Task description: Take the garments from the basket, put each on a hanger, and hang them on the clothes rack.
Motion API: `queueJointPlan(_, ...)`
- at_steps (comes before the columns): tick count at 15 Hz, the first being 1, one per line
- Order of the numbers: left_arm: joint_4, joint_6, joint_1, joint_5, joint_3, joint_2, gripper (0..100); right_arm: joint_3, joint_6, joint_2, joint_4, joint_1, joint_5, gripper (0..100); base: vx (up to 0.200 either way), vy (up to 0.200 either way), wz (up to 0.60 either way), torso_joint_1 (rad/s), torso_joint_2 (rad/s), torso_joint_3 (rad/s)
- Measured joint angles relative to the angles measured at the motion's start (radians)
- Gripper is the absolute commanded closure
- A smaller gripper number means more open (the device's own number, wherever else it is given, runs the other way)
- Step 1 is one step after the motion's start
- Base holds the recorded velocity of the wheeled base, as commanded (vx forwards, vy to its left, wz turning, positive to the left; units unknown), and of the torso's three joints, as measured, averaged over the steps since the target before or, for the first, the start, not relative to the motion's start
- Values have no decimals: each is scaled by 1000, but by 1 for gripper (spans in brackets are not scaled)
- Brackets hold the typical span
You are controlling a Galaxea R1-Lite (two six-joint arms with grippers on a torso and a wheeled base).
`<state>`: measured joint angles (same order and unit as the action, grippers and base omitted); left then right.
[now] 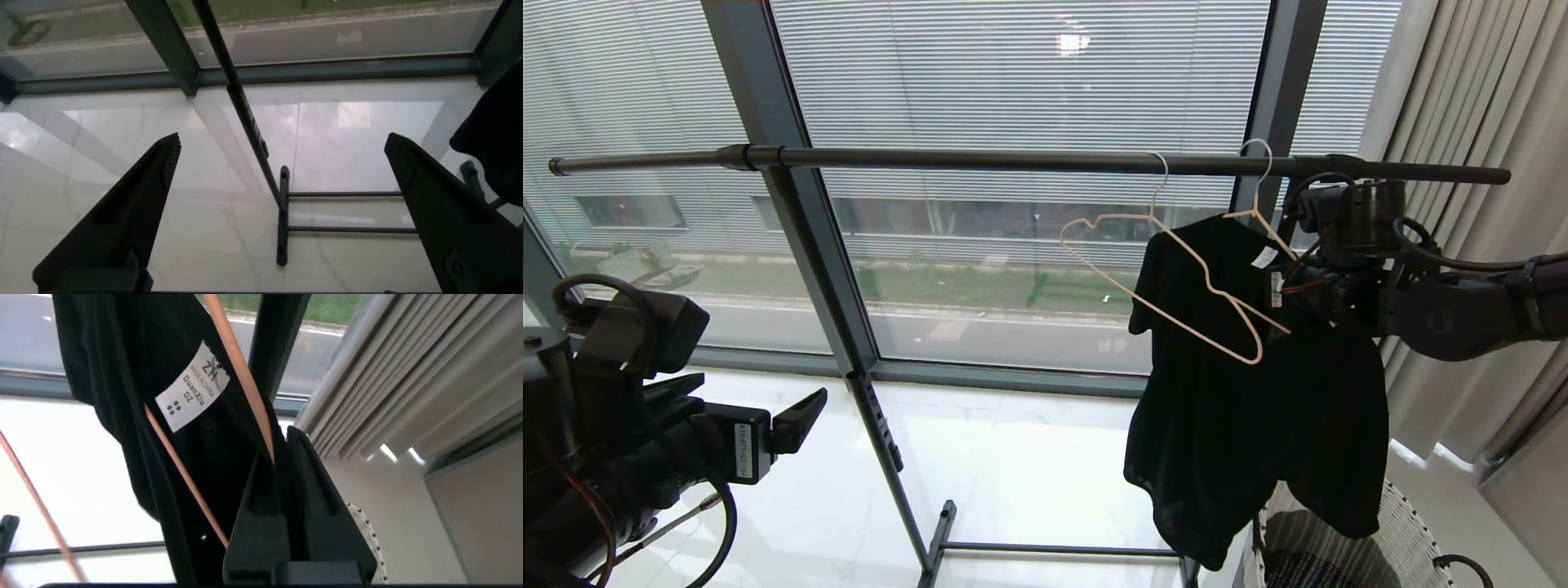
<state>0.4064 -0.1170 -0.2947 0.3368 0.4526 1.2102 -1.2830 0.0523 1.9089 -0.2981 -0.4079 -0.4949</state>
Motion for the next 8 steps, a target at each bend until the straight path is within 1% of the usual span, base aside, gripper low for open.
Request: queueJointPlan(8, 0, -1, 0, 0, 0, -2, 0, -2, 0, 22, -6, 0, -3, 100, 0, 0, 0, 0, 0, 0)
